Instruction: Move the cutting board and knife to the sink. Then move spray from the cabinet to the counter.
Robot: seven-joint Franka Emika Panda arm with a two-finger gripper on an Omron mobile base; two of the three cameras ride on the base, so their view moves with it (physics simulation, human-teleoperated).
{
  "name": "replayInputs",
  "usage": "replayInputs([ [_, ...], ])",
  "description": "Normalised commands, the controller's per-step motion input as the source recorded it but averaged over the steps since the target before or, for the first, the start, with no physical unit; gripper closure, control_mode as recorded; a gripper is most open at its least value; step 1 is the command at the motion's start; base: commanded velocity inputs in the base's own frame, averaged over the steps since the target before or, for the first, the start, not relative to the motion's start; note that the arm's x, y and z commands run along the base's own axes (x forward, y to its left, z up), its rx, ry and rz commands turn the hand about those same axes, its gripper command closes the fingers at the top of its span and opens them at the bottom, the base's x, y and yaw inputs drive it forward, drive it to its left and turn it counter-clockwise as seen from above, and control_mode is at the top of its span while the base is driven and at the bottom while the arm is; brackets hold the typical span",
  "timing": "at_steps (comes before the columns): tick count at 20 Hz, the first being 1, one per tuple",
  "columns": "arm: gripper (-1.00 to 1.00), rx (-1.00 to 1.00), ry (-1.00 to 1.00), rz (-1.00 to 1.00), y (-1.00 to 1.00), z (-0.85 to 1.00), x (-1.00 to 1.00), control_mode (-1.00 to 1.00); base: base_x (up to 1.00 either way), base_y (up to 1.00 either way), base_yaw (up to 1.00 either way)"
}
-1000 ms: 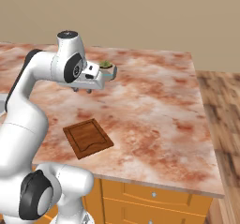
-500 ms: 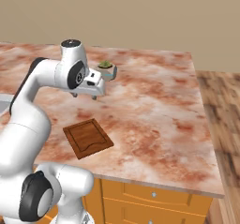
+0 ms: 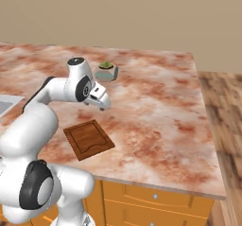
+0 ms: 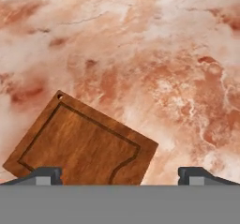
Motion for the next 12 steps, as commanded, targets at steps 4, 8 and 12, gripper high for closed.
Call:
replayInputs([
  [4, -1.0, 0.09, 0.0, -0.24, -0.52, -0.52, 0.64, -1.0, 0.0, 0.0, 0.0],
  [8, -1.0, 0.12, 0.0, -0.02, -0.1, -0.47, 0.33, -1.0, 0.0, 0.0, 0.0],
  [12, -1.0, 0.16, 0.0, 0.0, 0.0, -0.5, 0.13, -1.0, 0.0, 0.0, 0.0],
])
